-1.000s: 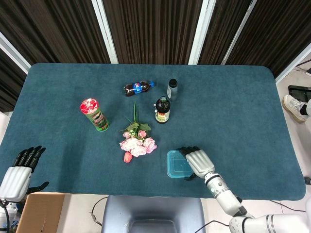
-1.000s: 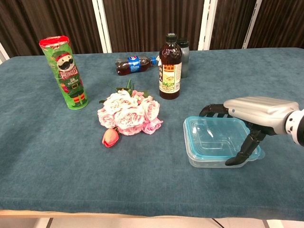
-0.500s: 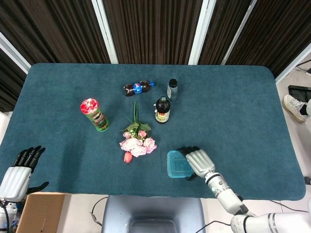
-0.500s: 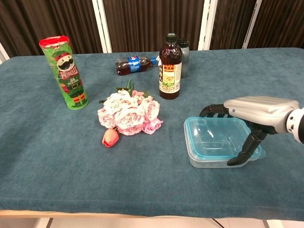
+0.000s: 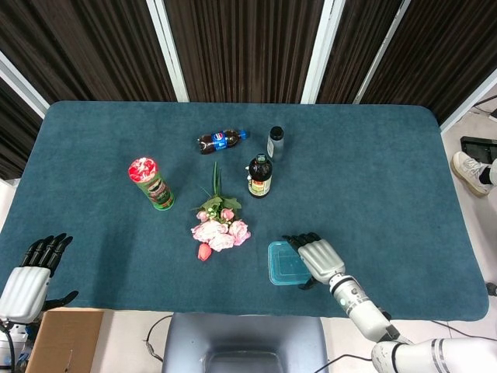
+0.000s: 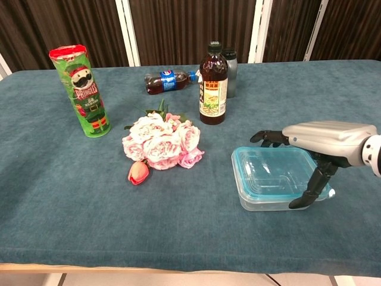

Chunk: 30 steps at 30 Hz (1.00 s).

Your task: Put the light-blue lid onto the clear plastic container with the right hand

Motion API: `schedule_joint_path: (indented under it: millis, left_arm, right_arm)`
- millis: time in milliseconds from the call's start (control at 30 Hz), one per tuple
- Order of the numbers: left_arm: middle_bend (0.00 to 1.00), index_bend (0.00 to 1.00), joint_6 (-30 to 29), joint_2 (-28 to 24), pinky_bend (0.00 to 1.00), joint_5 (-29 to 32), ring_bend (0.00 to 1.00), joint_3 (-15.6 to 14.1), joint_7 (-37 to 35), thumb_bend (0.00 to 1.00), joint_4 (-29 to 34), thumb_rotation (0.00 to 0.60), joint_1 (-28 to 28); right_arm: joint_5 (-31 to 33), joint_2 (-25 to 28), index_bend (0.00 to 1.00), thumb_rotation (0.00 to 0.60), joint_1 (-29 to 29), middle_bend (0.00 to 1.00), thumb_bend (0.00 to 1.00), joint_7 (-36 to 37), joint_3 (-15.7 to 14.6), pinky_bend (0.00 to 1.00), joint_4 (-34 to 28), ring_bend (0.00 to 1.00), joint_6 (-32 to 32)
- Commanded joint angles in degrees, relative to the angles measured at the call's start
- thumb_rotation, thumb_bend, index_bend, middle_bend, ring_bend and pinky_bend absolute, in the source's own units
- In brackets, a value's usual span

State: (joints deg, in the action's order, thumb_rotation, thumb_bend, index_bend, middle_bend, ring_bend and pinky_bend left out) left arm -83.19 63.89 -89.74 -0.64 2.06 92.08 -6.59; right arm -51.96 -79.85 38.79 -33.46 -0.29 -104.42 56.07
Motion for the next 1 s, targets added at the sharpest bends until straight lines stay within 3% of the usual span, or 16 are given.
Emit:
schedule_joint_path:
  millis: [33, 1000]
  left_arm:
    - [0.04, 0.00, 0.1, 0.0, 0.10, 0.1, 0.04, 0.0, 0.0, 0.44, 0.0, 0.600, 0.0]
    - [0.04, 0.00, 0.5, 0.0, 0.10, 0.3, 0.04, 0.0, 0.3, 0.44, 0.1, 0.600, -0.1]
  right_arm:
    - [0.2, 0.5, 0.09, 0.600, 0.3, 0.25, 0.26, 0.1, -0.1, 0.22, -0.3, 0.15, -0.5]
    - [-0.6, 4.4, 0.02, 0.600, 1.0, 0.17, 0.25, 0.8, -1.2, 0.13, -1.5, 0.08, -1.0]
